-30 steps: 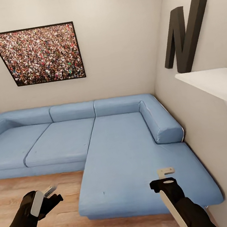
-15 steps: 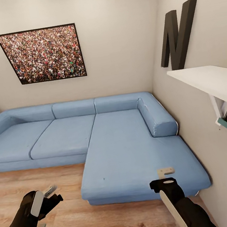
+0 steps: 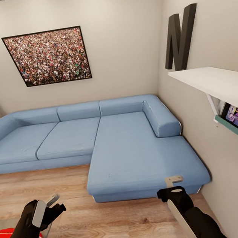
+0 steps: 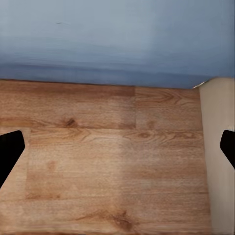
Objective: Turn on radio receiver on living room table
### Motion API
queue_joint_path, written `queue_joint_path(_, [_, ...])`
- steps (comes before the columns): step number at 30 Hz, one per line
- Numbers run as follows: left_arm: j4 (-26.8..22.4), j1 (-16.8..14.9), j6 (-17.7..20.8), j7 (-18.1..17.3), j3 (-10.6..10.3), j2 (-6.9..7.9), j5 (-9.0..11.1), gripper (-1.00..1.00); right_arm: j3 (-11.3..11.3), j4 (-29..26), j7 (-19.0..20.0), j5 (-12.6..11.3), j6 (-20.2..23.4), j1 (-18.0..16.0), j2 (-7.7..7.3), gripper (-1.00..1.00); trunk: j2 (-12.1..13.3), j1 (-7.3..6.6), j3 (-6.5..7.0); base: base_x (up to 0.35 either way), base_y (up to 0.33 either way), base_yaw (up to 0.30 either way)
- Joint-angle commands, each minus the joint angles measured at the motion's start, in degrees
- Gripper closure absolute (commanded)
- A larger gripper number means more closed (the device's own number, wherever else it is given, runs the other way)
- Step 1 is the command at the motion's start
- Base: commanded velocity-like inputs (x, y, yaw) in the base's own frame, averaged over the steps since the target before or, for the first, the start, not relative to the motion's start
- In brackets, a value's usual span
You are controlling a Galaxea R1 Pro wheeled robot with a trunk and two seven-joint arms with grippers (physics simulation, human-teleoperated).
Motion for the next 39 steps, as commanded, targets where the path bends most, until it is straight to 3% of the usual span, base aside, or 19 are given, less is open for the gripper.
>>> queue_joint_path(1, [0.0,0.0,0.0,0.02,0.0,0.0,-0.03,-1.0,0.0,0.0,0.0,0.0,0.0,0.0,0.0,-1.0,0.0,0.0,0.0,-0.334,0.0,0.0])
queue_joint_path(39, [0.0,0.0,0.09,0.04,0.0,0.04,-0.01,-1.0,-0.01,0.0,0.0,0.0,0.0,-0.01,0.0,-1.0,0.0,0.0,0.0,-0.333,0.015,0.0])
